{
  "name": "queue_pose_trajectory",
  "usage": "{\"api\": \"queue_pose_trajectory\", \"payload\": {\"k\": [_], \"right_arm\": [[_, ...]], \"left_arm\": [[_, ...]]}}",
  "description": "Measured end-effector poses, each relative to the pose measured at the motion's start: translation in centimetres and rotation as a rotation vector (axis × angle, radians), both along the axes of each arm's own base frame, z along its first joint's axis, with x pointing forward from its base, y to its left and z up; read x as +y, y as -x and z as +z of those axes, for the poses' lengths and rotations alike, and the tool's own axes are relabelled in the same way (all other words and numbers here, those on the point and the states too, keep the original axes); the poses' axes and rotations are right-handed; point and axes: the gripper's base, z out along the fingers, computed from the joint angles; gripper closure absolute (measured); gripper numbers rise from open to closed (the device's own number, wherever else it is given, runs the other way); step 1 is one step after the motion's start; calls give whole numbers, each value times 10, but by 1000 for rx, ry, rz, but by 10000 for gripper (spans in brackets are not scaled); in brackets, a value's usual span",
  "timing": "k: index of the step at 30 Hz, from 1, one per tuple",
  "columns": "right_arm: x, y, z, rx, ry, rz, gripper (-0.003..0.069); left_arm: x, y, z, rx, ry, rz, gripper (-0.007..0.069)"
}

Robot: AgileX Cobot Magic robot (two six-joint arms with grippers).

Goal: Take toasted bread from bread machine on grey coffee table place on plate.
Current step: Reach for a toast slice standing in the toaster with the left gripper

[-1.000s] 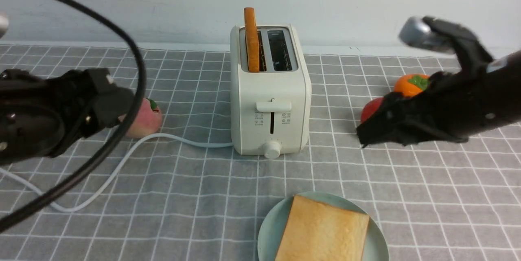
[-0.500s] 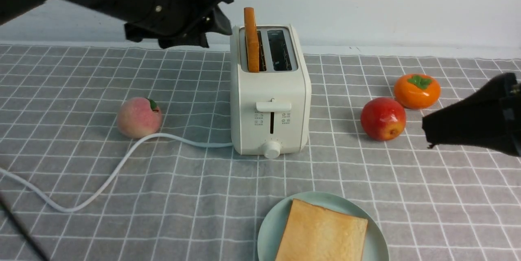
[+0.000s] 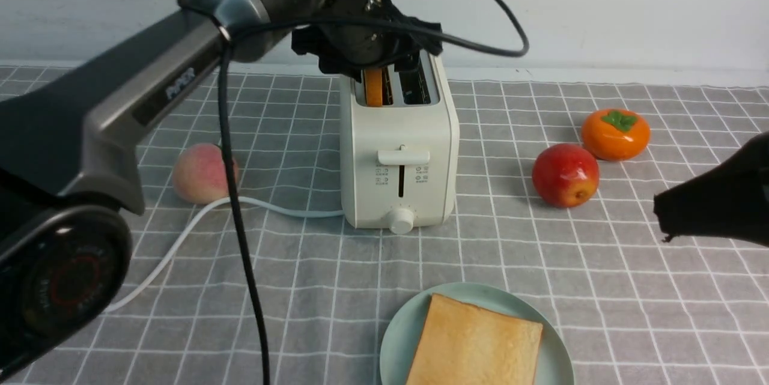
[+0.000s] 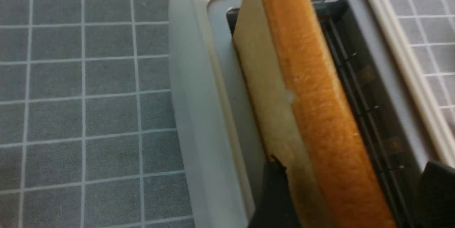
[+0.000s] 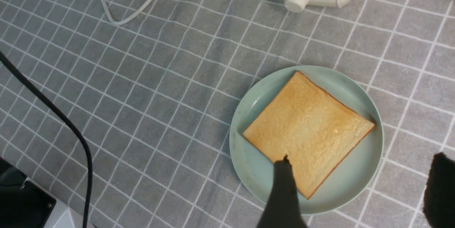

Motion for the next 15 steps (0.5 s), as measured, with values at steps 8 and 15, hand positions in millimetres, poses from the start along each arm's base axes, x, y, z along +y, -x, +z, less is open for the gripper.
{"api": "queue_pose_trajectory", "payload": {"k": [8,15], "right_arm": [[0,0,0,9,-2,-13,161],[-1,0,-1,7,11,-15,161]], "left_arm": [[7,2,10,-19,-13,54,459],[26,34,75,-110,-22,26,531]]}}
